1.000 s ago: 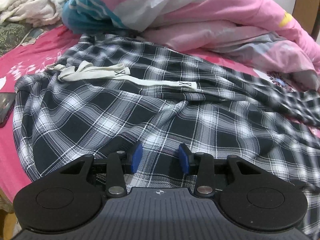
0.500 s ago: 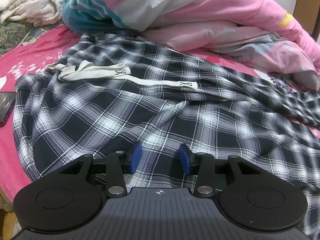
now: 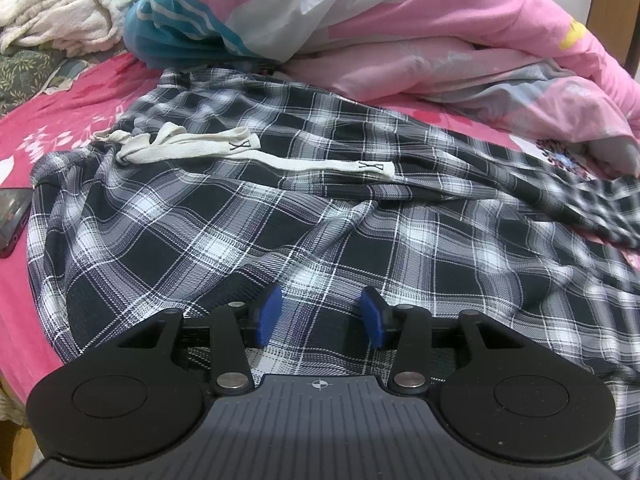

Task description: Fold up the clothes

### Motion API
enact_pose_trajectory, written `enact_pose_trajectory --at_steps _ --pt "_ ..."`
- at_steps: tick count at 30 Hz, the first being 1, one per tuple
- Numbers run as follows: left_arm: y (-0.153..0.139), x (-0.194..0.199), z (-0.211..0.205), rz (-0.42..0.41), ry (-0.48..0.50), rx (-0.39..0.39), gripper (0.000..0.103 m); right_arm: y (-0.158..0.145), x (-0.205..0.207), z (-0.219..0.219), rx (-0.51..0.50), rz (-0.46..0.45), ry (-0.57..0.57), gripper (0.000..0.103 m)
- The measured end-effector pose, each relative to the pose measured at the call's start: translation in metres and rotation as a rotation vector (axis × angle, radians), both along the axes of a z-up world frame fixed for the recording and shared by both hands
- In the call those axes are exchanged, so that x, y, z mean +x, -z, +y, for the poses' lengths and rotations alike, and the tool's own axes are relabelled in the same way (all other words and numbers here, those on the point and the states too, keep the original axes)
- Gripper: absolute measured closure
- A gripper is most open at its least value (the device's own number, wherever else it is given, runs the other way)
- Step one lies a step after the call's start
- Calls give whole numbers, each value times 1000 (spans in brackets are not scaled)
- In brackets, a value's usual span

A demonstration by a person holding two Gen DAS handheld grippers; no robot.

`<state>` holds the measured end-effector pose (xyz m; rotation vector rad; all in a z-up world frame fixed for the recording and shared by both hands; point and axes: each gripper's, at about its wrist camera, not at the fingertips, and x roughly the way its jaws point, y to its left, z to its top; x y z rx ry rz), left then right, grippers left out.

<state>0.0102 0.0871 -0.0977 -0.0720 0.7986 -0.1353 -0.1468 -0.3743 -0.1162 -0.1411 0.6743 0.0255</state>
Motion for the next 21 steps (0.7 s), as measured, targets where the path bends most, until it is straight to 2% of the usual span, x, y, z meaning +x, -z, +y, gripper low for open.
enact_pose_trajectory --at_steps 4,8,10,16,19,21 --pt "0 0 0 0 -2 -2 59 -14 -15 -8 -33 -96 93 93" --pt "-1 0 0 -1 -1 6 59 -35 -25 -38 -81 -208 295 93" --pt "-2 0 0 -1 -1 8 59 -41 -21 -50 -159 -235 399 93" --pt "-3 -1 0 -2 -5 5 58 -10 10 -38 -531 -141 469 94" --pt "-3 -1 0 -2 -6 5 58 15 28 -38 -619 -61 459 94" --pt "-3 -1 0 -2 -7 5 58 33 39 -41 -639 24 445 91"
